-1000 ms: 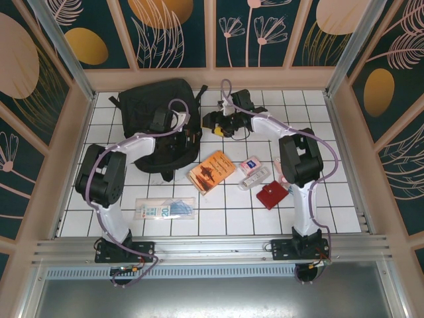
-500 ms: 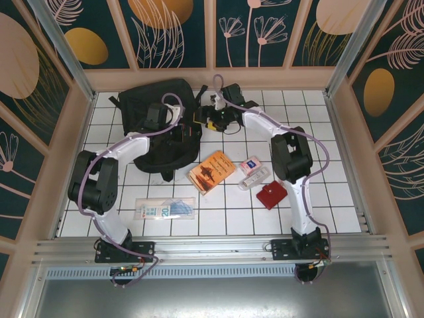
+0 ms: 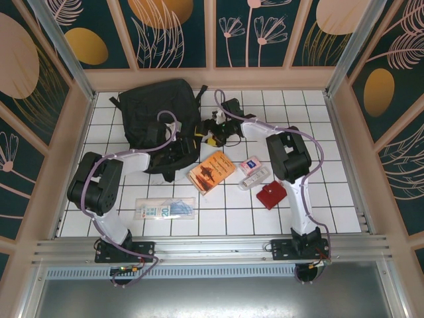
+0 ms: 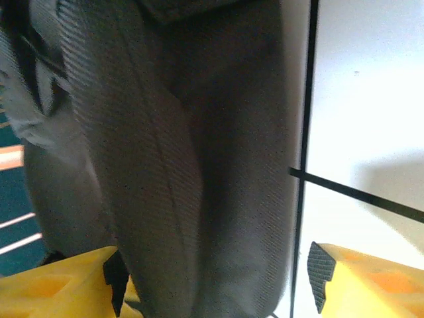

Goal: Pack the student bag
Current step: Move the student bag to the top-center of the table, then unzip the student bag at the top-center of the table.

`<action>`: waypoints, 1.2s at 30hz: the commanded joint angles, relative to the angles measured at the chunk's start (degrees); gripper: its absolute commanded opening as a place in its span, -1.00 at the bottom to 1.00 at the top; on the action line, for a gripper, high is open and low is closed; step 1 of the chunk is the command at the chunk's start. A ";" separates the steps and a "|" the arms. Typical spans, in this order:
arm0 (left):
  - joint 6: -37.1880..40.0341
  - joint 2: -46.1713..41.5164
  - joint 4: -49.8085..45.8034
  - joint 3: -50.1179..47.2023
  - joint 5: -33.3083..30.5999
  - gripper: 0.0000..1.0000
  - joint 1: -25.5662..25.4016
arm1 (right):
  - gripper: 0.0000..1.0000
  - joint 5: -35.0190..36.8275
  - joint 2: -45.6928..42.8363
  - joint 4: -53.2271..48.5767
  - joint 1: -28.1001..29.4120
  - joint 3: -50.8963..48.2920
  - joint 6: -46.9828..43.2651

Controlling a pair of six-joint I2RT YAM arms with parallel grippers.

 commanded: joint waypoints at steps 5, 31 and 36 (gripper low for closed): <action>-6.52 -4.79 12.96 -4.65 1.77 -0.34 -4.13 | 0.48 -2.22 -6.63 12.10 -0.71 -7.95 7.14; 4.92 -14.81 -6.68 1.31 -12.13 -0.33 -1.03 | -0.10 0.31 -13.03 16.49 1.63 -21.31 2.82; 10.76 -7.90 -14.75 10.24 -7.96 -0.30 -1.05 | -0.24 0.04 -11.27 17.81 1.48 -22.65 2.06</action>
